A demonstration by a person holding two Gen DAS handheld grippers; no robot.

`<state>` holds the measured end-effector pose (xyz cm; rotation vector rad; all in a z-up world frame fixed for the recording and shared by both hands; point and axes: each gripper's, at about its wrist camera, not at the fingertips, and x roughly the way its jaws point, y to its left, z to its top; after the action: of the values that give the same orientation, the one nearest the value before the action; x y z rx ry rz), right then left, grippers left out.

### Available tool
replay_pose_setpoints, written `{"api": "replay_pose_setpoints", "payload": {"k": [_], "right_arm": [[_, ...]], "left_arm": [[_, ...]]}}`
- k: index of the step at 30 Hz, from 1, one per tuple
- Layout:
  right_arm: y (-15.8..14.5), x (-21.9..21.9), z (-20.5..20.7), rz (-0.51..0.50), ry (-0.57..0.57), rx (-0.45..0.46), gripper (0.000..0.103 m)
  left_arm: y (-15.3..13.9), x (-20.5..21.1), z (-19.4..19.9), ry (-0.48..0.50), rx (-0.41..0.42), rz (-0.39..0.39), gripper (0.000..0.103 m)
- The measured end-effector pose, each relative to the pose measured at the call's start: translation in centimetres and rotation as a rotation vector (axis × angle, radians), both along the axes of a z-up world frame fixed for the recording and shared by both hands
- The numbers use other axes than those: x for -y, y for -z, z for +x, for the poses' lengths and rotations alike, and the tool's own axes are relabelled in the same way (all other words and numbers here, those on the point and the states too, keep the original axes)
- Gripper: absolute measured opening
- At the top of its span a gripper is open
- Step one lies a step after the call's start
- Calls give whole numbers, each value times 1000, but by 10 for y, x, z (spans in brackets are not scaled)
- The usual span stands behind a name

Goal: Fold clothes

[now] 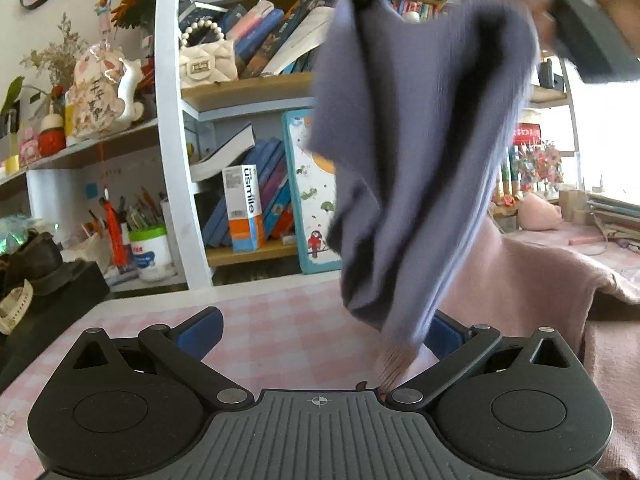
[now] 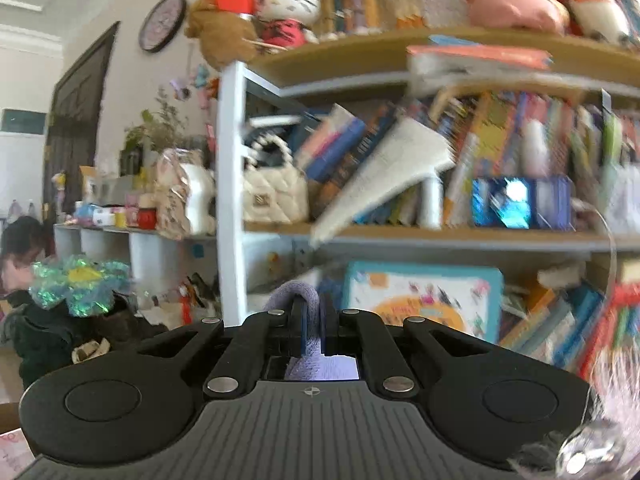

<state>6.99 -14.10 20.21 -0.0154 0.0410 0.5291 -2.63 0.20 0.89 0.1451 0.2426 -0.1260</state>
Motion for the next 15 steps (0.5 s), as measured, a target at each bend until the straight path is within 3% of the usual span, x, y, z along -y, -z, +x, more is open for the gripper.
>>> {"api": "replay_pose_setpoints", "payload": {"k": [4,10,13,15], "right_arm": [[-32,-31,0,4,-68,65,5],[-76,-23,-25,174,-163,215,5],[-73,8,-27,239,-97,209,5],[-55,36,-21,235,0,161,5]], "left_arm": [[0,-6,-2,-9,7,-43,103],[-1,-4,-11,17,56,-44,103],[-1,-2,-13,19,73,-36,103],[-2,-4,-12,12,65,-44,103]]}}
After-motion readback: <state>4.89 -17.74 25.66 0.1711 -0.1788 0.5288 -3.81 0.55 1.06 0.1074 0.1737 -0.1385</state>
